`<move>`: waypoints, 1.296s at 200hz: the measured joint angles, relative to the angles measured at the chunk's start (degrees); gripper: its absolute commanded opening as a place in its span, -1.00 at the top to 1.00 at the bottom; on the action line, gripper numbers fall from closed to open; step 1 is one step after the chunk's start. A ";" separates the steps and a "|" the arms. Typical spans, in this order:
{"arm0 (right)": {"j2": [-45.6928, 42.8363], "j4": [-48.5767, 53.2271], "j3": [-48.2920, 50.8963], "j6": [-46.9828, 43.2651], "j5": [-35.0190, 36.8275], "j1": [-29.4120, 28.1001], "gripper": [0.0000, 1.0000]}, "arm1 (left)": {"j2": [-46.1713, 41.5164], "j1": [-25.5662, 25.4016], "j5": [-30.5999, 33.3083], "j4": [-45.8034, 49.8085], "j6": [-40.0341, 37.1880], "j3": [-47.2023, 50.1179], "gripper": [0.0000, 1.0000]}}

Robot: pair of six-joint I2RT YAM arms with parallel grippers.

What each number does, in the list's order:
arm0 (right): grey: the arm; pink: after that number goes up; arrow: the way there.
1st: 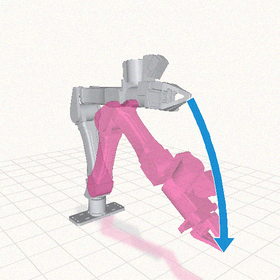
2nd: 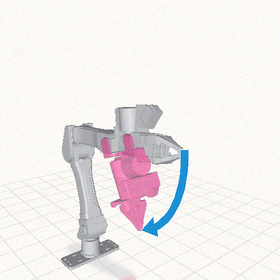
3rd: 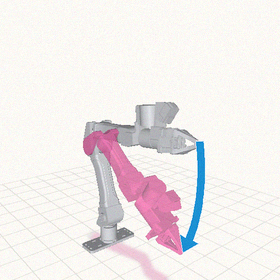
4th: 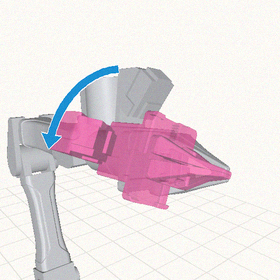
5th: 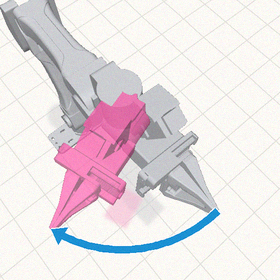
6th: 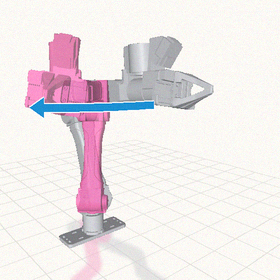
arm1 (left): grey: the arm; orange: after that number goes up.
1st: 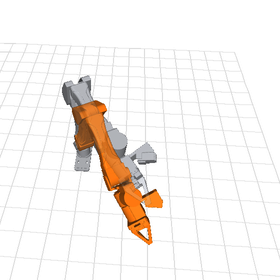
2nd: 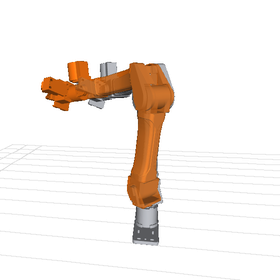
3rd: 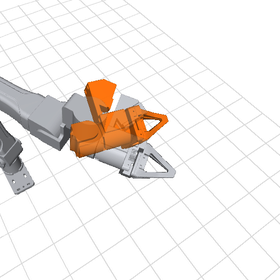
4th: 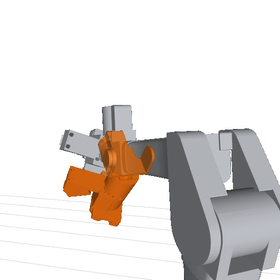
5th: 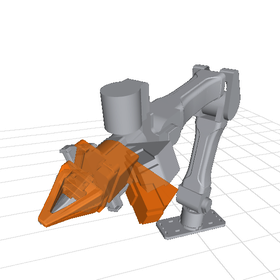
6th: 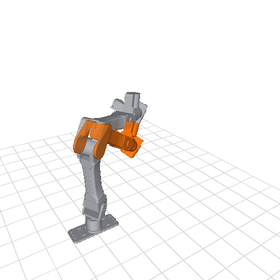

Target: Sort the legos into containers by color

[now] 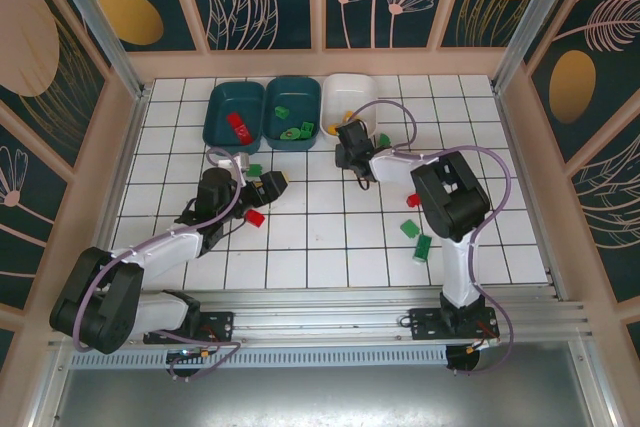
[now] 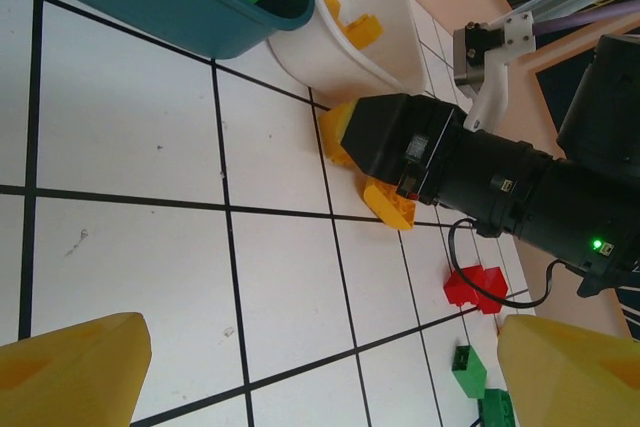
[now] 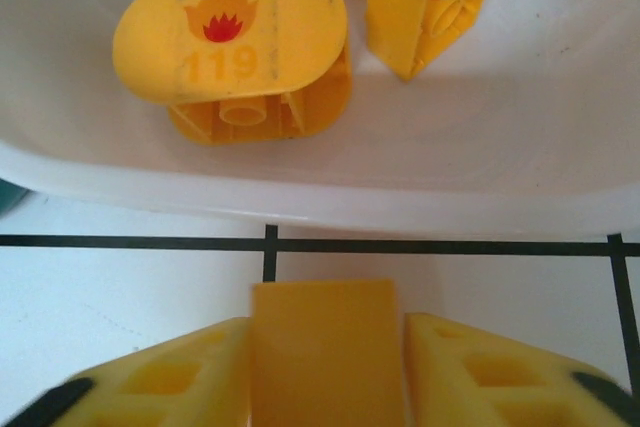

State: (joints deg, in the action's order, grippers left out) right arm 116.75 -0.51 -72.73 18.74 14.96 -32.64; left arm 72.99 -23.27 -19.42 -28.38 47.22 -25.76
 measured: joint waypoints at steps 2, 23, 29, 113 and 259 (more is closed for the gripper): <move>0.00 -0.02 0.00 0.26 0.13 -0.02 0.36 | 0.00 0.00 0.00 0.09 -0.04 -0.02 -0.79; -0.44 -0.13 0.42 0.20 0.70 -0.37 0.42 | -0.22 0.00 0.26 0.70 -0.37 -0.02 -0.79; -1.14 -0.11 1.03 0.04 0.87 -0.68 0.43 | -0.44 0.00 0.44 0.98 -0.48 0.00 -0.80; -10.56 -0.61 -3.76 -2.80 0.79 0.87 0.43 | -20.50 0.00 20.87 10.47 -0.50 2.29 -0.97; -10.86 2.45 -2.51 -2.95 -1.07 9.20 -0.02 | -22.56 0.00 27.65 16.55 1.53 6.58 -0.97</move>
State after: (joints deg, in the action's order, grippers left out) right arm 105.89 1.93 -75.24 15.79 13.89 -23.44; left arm 50.43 -23.27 8.23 -11.84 48.75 -19.18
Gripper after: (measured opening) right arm 0.573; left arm 0.985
